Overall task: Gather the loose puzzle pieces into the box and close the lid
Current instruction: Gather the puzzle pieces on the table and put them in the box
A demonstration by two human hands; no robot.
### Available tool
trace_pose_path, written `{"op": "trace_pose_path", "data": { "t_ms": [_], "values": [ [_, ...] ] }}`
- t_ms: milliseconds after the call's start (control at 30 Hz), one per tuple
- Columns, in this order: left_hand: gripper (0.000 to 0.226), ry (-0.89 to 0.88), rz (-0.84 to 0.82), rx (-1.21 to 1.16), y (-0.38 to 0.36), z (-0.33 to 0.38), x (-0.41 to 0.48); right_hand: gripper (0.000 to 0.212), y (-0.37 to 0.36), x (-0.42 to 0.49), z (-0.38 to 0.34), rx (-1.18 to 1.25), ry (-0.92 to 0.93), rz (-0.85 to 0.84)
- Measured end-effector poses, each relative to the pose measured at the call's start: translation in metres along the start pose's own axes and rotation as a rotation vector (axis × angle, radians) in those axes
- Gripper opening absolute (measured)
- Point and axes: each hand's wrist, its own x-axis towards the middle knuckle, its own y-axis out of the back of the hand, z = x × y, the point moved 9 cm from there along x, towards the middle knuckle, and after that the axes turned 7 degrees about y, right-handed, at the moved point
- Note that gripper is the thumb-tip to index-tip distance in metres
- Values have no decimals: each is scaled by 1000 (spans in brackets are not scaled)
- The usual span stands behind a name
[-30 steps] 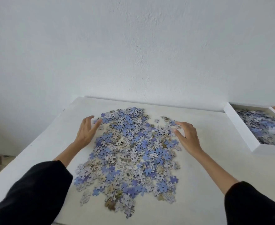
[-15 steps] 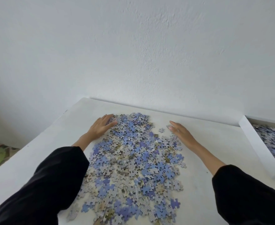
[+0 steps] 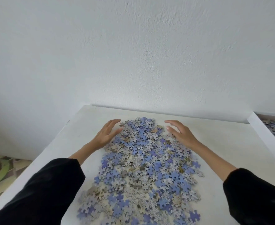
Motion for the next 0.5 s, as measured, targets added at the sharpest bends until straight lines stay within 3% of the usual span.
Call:
{"op": "trace_pose_path", "data": {
  "t_ms": [100, 267, 400, 500],
  "values": [
    [107, 88, -24, -45, -1, -7, 17, 48, -13, 25, 0, 32, -60, -59],
    [118, 80, -110, 54, -16, -4, 38, 50, -40, 56, -2, 56, -82, -122],
    [113, 52, -142, -17, -18, 5, 46, 50, -61, 72, -10, 39, -49, -180],
    [99, 3, -149, -27, -20, 7, 47, 49, -72, 78, -13, -148, 23, -219]
  ]
}}
